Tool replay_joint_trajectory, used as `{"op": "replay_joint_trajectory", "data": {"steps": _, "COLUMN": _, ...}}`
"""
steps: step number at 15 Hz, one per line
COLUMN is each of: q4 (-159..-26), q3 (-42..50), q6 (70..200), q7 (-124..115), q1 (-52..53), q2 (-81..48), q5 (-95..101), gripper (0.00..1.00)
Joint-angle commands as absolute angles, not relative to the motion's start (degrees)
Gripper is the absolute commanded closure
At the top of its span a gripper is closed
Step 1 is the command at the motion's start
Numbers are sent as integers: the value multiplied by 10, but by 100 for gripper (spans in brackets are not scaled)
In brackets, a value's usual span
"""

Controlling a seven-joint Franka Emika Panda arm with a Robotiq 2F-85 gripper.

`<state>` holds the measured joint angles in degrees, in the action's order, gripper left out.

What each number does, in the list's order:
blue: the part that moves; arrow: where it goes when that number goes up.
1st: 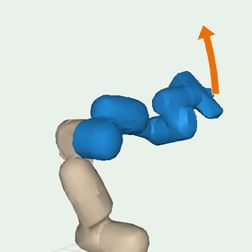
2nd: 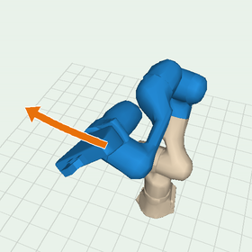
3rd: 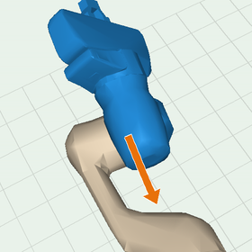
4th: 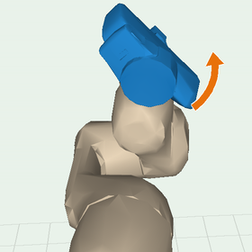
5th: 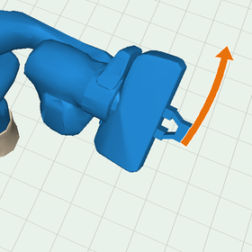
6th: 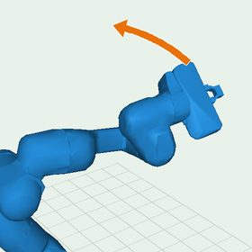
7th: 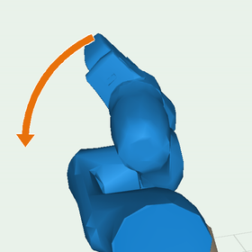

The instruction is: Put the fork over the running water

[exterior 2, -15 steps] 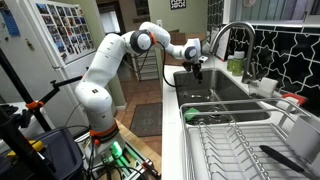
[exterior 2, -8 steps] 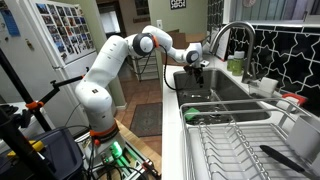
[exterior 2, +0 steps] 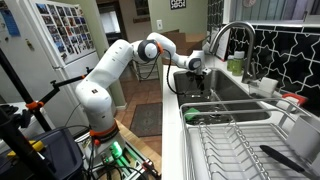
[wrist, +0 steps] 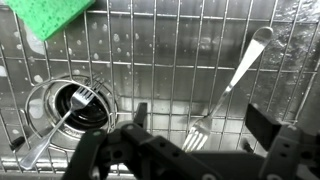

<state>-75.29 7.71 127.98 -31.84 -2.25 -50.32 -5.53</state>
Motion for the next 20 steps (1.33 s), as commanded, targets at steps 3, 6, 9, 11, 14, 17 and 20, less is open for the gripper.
{"op": "replay_joint_trajectory", "data": {"steps": 3, "q4": -674, "q3": 66, "q6": 1268, "q7": -316, "q1": -36, "q2": -570, "q5": -87, "gripper": 0}}
{"op": "replay_joint_trajectory", "data": {"steps": 6, "q4": -640, "q3": 61, "q6": 1272, "q7": -312, "q1": -40, "q2": -598, "q5": -97, "gripper": 0}}
{"op": "replay_joint_trajectory", "data": {"steps": 9, "q4": -606, "q3": 54, "q6": 1273, "q7": -308, "q1": -42, "q2": -626, "q5": -102, "gripper": 1}}
{"op": "replay_joint_trajectory", "data": {"steps": 11, "q4": -583, "q3": 50, "q6": 1271, "q7": -306, "q1": -44, "q2": -643, "q5": -104, "gripper": 4}}
{"op": "replay_joint_trajectory", "data": {"steps": 14, "q4": -552, "q3": 47, "q6": 1266, "q7": -307, "q1": -46, "q2": -668, "q5": -104, "gripper": 10}}
{"op": "replay_joint_trajectory", "data": {"steps": 17, "q4": -525, "q3": 44, "q6": 1264, "q7": -309, "q1": -48, "q2": -689, "q5": -105, "gripper": 7}}
{"op": "replay_joint_trajectory", "data": {"steps": 20, "q4": -500, "q3": 41, "q6": 1256, "q7": -310, "q1": -50, "q2": -706, "q5": -104, "gripper": 32}}
